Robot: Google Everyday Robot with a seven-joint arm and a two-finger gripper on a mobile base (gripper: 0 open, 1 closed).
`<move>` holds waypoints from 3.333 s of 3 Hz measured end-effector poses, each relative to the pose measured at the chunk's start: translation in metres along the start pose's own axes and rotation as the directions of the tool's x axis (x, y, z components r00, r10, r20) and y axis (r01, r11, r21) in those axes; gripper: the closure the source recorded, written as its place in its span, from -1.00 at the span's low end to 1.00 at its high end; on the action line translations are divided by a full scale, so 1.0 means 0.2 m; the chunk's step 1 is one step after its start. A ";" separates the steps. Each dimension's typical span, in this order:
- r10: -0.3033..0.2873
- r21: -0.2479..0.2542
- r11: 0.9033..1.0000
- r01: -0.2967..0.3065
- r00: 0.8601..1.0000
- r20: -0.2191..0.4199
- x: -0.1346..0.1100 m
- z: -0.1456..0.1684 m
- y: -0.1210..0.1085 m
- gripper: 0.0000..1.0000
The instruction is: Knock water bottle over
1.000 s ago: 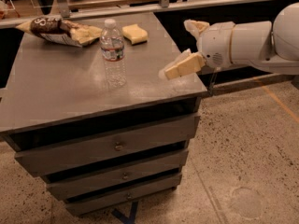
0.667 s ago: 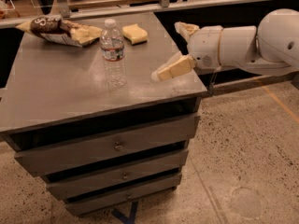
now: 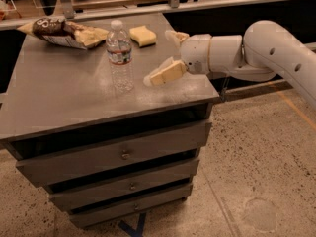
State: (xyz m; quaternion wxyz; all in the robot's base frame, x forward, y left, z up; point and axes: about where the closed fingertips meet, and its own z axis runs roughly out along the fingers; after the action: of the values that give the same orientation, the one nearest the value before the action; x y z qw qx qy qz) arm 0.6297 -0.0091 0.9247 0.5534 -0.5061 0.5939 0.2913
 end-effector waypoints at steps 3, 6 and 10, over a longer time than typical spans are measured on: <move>0.047 -0.124 0.992 -0.034 0.993 0.108 -0.05 0.33 0.03 -1.00; 0.047 -0.236 0.972 -0.010 0.988 0.150 -0.14 0.54 0.13 -0.67; -0.283 -0.261 0.928 0.266 0.959 -0.027 -0.35 0.37 0.05 1.00</move>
Offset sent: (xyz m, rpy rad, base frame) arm 0.0232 0.0697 -0.0067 0.1221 0.0395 0.1473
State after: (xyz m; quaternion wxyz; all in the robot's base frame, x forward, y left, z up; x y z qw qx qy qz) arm 0.6393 0.0814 0.9734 0.4998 -0.6600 0.4926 0.2683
